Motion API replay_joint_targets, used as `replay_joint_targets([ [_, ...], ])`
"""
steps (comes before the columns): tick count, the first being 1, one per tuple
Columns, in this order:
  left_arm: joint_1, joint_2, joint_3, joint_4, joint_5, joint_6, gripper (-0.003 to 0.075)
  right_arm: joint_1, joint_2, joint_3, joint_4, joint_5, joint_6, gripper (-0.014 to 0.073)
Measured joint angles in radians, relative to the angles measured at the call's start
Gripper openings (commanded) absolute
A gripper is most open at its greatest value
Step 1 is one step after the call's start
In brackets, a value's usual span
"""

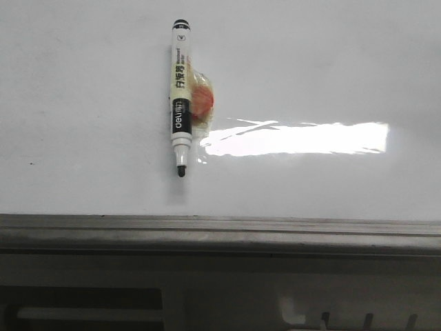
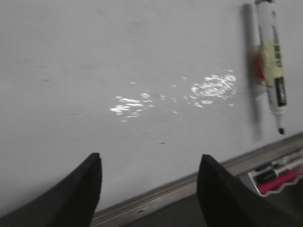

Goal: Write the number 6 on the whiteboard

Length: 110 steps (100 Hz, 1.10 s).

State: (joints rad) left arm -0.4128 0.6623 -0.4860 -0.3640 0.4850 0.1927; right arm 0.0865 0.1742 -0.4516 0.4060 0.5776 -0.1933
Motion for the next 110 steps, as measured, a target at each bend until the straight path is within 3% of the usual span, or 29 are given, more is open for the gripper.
replay_joint_targets([
  [12,-0.139,0.145,-0.071,-0.077,-0.018,0.008,0.0441,0.0,0.038,-0.001,-0.001,0.011,-0.005,0.0428],
  [36,-0.377,0.392,-0.136,-0.27,-0.222,0.012,0.0441,0.0,0.046,-0.001,-0.002,0.017,-0.007,0.0428],
  [72,-0.426,0.58,-0.145,-0.428,-0.408,0.012,0.0433,0.0,0.047,-0.001,-0.004,0.045,-0.009,0.0428],
  [79,-0.428,0.597,-0.15,-0.431,-0.412,0.012,0.0386,0.0,0.047,-0.001,-0.004,0.045,-0.009,0.0428],
  [86,-0.428,0.612,-0.156,-0.435,-0.415,0.012,0.0277,0.0,0.047,-0.001,-0.004,0.047,-0.009,0.0428],
  [97,-0.428,0.629,-0.156,-0.435,-0.41,0.012,-0.002,0.0,0.047,-0.001,0.006,0.053,-0.009,0.0428],
  [110,-0.432,0.624,-0.156,-0.4,-0.365,0.017,-0.0019,0.0,0.047,-0.021,0.063,0.116,-0.078,0.0428],
])
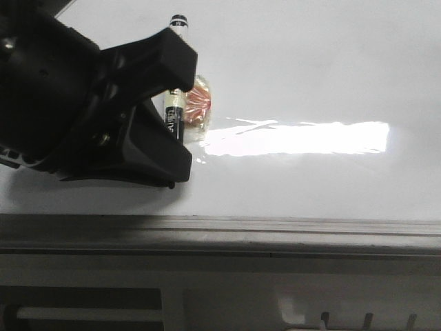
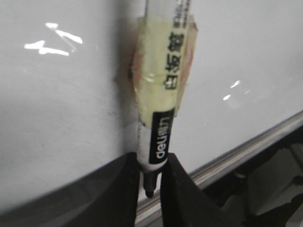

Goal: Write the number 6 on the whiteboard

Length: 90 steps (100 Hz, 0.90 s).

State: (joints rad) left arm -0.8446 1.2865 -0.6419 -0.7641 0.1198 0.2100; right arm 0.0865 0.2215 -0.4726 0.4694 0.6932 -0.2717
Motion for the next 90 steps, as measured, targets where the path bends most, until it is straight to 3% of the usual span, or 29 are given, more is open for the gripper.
replay_joint_targets([
  [9,-0.026,-0.041,0.004,0.078,0.043,0.073,-0.0019,0.0,0.0,-0.011,0.105,0.049,-0.17,0.0428],
  [22,-0.104,-0.147,0.004,0.199,0.167,0.325,-0.0019,0.021,0.031,-0.015,0.301,0.113,-0.471,0.0428],
  [31,-0.151,-0.207,0.004,0.268,0.279,0.482,-0.0019,0.054,0.071,-0.017,0.387,0.131,-0.598,0.0428],
  [50,-0.176,-0.26,0.006,0.372,0.428,0.571,-0.0019,0.184,0.171,-0.017,0.42,0.14,-0.712,0.0428],
  [90,-0.176,-0.262,0.069,0.507,0.407,0.651,-0.0018,0.41,0.411,-0.017,0.438,0.046,-0.784,0.0428],
])
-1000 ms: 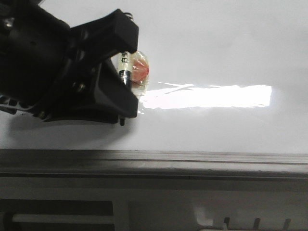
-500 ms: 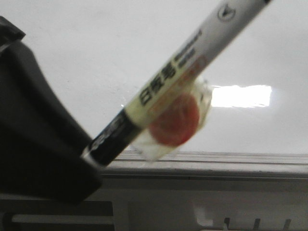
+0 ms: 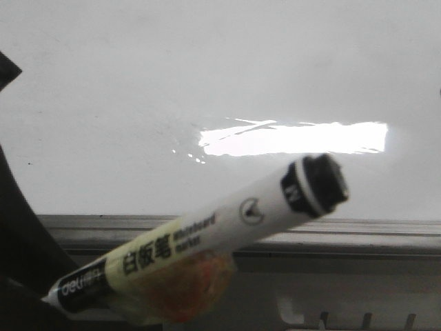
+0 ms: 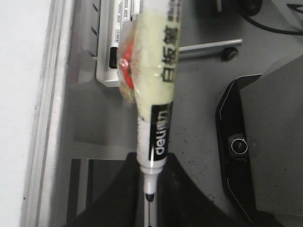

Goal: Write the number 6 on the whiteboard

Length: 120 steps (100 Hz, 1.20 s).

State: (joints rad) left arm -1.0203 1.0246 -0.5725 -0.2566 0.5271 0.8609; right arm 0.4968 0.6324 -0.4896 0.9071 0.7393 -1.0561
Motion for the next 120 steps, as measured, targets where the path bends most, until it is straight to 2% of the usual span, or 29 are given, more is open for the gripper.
replay_joint_targets([
  [32,0.096,0.0,0.025,-0.04,-0.105,0.003,-0.0018,0.134,0.113,0.0,0.023,-0.167,-0.03,0.0428],
  [80,0.099,0.0,0.025,-0.063,-0.133,0.006,-0.0018,0.327,0.174,0.0,0.041,-0.441,-0.059,0.0428],
  [120,0.099,0.0,0.025,-0.086,-0.135,0.006,-0.0018,0.38,0.348,-0.113,0.047,-0.475,-0.062,0.0428],
])
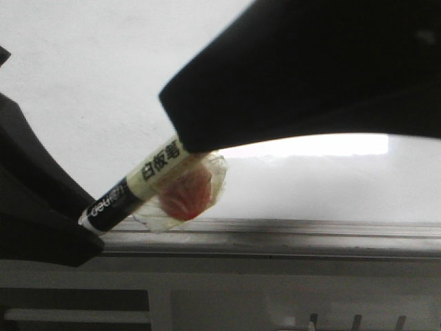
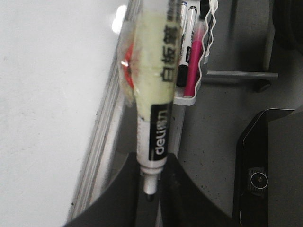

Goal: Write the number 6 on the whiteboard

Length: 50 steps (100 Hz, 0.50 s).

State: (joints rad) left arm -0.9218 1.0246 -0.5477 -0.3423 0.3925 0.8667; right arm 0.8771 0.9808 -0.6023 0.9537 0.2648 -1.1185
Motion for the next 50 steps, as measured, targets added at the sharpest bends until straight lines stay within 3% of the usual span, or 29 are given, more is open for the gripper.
replay_joint_targets([
  [32,0.0,0.0,0.0,-0.005,-0.002,0.0,-0.0018,0.0,0.136,-0.053,0.012,0.068,0.0,0.0399],
  [50,0.0,0.0,0.0,-0.023,-0.002,0.0,-0.0018,0.0,0.142,-0.066,0.027,0.068,0.0,0.0164],
])
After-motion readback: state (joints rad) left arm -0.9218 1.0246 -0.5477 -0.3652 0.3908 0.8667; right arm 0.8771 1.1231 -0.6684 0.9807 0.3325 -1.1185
